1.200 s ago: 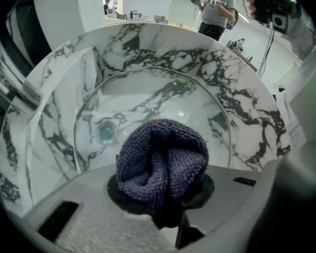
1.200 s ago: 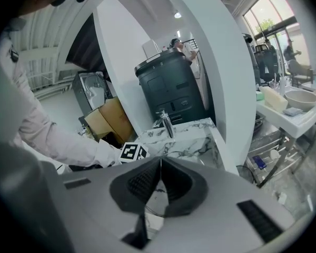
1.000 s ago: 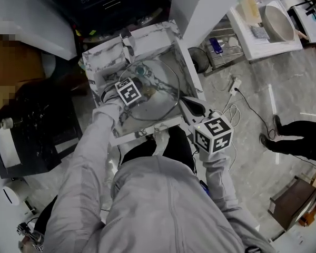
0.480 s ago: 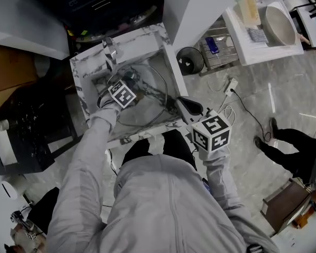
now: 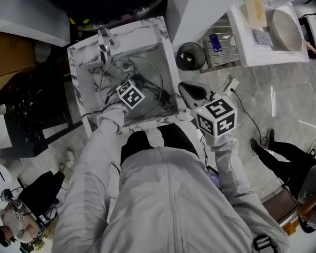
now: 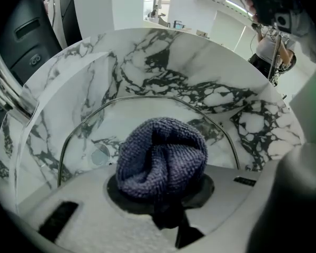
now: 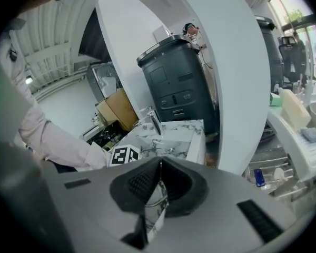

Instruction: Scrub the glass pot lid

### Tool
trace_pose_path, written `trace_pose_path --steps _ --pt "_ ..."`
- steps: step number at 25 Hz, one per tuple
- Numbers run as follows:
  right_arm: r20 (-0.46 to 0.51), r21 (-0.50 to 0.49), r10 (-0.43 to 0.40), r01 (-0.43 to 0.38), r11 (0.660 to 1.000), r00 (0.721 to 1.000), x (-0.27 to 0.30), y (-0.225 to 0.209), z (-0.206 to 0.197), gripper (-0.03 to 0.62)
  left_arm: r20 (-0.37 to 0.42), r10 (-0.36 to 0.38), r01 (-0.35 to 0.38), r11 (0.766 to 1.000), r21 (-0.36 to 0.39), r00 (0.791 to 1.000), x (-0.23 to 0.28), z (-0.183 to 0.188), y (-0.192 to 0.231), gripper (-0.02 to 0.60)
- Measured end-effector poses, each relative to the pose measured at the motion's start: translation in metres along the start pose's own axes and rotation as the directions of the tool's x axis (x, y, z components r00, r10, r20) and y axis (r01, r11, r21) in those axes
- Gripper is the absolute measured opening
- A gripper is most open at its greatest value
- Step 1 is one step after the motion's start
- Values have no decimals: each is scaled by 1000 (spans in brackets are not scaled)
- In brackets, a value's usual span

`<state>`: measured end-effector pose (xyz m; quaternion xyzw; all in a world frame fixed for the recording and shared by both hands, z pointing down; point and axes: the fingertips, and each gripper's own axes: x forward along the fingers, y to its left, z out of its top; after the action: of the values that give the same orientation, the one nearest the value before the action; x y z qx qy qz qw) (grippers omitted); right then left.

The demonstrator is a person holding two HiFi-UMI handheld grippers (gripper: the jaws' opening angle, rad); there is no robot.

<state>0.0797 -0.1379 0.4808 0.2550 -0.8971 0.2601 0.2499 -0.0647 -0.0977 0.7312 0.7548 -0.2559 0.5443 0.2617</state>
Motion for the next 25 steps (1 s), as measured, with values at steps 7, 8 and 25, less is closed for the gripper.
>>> trace_pose_path --steps 7,8,25 --pt "-30 -16 -14 14 1000 999 -12 -13 4 31 -16 -99 100 994 34 995 -3 2 -28 86" --pt "-35 -17 -18 17 1000 999 -13 -13 4 31 -18 -133 133 991 23 991 -4 1 -35 84" --pt "94 -99 -64 73 992 994 21 91 52 31 425 -136 151 989 0 895 -140 -9 -34 84"
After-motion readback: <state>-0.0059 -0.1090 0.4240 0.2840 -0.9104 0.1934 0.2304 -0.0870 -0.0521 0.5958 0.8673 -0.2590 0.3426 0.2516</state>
